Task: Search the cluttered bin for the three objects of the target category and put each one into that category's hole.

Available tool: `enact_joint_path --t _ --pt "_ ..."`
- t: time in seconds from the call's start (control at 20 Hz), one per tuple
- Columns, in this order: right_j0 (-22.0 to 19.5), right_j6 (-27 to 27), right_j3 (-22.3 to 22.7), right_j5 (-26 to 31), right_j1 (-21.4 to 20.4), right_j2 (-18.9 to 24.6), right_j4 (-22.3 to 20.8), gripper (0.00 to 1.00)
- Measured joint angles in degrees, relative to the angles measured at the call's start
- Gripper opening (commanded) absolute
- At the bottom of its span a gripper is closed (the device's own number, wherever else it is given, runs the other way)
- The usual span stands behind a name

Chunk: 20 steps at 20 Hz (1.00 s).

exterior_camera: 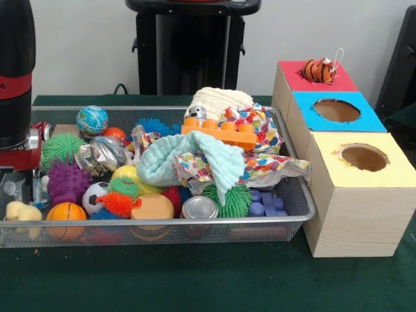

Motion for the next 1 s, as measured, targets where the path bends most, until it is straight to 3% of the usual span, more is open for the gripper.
enact_joint_path --t 1.0 --pt "-0.5 0.0 6.4 -5.7 0.1 -0.7 -1.1 1.0"
